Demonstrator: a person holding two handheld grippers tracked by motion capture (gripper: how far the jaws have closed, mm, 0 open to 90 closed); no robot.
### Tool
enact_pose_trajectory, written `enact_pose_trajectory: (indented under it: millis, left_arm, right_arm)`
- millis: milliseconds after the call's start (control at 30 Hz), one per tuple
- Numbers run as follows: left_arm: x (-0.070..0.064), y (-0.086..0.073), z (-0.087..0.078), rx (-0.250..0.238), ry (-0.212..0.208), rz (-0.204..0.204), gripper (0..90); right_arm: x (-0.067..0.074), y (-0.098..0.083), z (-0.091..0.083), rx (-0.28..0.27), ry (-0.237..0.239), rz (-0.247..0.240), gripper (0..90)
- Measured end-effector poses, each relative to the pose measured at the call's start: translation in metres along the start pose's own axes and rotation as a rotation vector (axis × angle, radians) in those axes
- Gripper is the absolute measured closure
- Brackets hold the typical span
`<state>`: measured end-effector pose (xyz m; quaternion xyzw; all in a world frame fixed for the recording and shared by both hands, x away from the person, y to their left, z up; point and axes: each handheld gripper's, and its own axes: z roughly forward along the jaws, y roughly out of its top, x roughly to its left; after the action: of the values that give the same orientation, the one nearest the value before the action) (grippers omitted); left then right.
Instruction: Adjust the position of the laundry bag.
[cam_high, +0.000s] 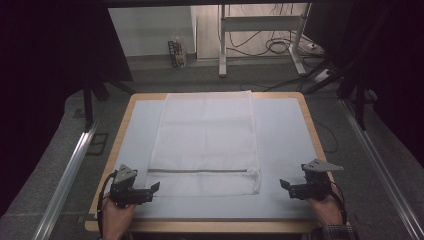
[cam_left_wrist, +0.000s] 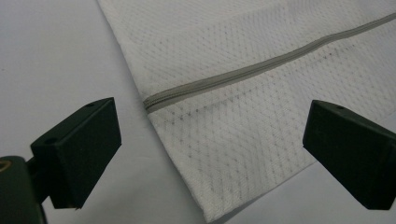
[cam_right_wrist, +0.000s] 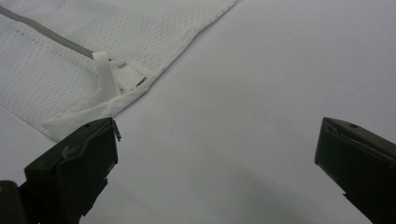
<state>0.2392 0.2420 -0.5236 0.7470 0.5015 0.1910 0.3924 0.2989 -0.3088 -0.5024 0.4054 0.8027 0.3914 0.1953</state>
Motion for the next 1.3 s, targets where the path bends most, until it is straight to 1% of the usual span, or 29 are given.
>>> enact_pose_trajectory:
  millis: [67,133,167,200,267,467,667,800,867,967,1167,1300]
  left_arm:
    - [0.0001,-0.0001,0.0003,0.003,-0.005,0.0,4.4]
    - [-0.0004,0.0,0.0003,-0.001,-0.007,0.009,4.7]
    - [-0.0012,0.0,0.0003,-0.008,0.0,0.022,4.8]
    - [-0.0012,0.0,0.0003,-0.008,0.0,0.022,4.8]
    - [-0.0028,0.0,-0.0004,-0.023,0.023,0.048,4.8]
    - [-0.0013,-0.0001,-0.0014,-0.032,0.018,0.038,4.7]
    - [-0.0008,0.0008,-0.0015,-0.021,0.004,0.028,5.5]
    - [-0.0011,0.0016,-0.0018,-0.018,0.0,0.033,6.0]
    - [-0.001,0.0022,-0.0011,-0.015,0.006,0.038,6.1]
    - [0.0006,0.003,0.0001,-0.009,0.005,0.034,6.1]
    - [0.0012,0.0055,0.002,-0.009,0.012,0.037,6.2]
    - [0.0027,0.0093,0.0073,-0.01,0.008,0.032,6.3]
  right_arm:
    - [0.0007,0.0,0.0004,0.004,-0.002,-0.004,0.0]
    - [0.002,0.0,0.0012,0.011,-0.013,-0.015,0.0]
    - [0.0028,0.0002,0.0019,0.014,-0.017,-0.017,0.0]
    - [0.0028,0.0002,0.0019,0.014,-0.017,-0.017,0.0]
    - [0.003,0.0003,0.0021,0.011,-0.02,-0.016,0.0]
    - [0.0031,0.0009,0.0017,0.004,-0.015,-0.011,0.0]
    - [0.0023,0.0019,0.002,-0.001,-0.018,-0.01,0.0]
    - [0.0041,0.003,0.0012,-0.015,-0.021,-0.011,0.0]
    - [0.0053,0.0039,0.0008,-0.026,-0.015,-0.012,0.0]
    - [0.0051,0.0052,0.0032,-0.025,-0.003,0.009,0.0]
    - [0.0064,0.0069,0.0055,-0.02,-0.005,0.004,0.0]
    - [0.0056,0.0091,0.0078,-0.033,-0.004,0.014,0.0]
